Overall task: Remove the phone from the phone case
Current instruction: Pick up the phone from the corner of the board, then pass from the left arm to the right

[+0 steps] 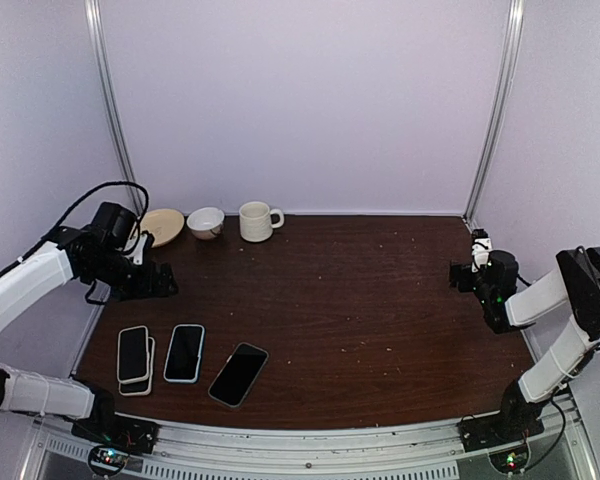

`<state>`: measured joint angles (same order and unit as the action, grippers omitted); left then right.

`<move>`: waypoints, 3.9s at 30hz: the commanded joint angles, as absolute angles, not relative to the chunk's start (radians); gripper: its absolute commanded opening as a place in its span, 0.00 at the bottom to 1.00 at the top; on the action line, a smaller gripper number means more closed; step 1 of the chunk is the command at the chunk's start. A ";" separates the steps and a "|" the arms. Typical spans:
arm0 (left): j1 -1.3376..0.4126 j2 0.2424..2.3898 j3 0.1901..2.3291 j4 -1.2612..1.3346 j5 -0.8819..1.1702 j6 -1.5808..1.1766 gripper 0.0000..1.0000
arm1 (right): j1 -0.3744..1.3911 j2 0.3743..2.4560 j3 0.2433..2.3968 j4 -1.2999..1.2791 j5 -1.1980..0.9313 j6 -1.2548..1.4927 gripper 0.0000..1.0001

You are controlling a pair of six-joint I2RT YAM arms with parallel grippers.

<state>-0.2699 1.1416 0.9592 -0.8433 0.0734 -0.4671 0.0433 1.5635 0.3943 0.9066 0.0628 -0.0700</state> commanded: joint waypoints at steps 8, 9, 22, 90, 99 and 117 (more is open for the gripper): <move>-0.579 1.257 0.901 -0.973 -0.069 -0.751 0.98 | 0.034 1.560 0.414 0.904 0.056 -0.054 0.99; -0.601 1.281 0.901 -0.973 -0.085 -0.759 0.97 | 0.034 1.560 0.413 0.906 0.056 -0.054 0.99; -0.649 1.420 0.806 -0.871 -0.058 -0.808 0.98 | 0.035 1.560 0.410 0.911 0.058 -0.056 0.99; -0.899 1.513 1.104 -0.291 0.141 -0.189 0.61 | 0.510 0.989 0.820 -0.398 -0.401 0.732 1.00; -0.934 1.585 1.144 -0.242 0.197 -0.144 0.60 | 0.694 1.078 0.803 -0.276 -0.461 0.872 0.99; -1.000 1.622 1.171 -0.264 0.191 -0.106 0.58 | 0.841 1.331 0.923 -0.093 -0.442 0.970 0.76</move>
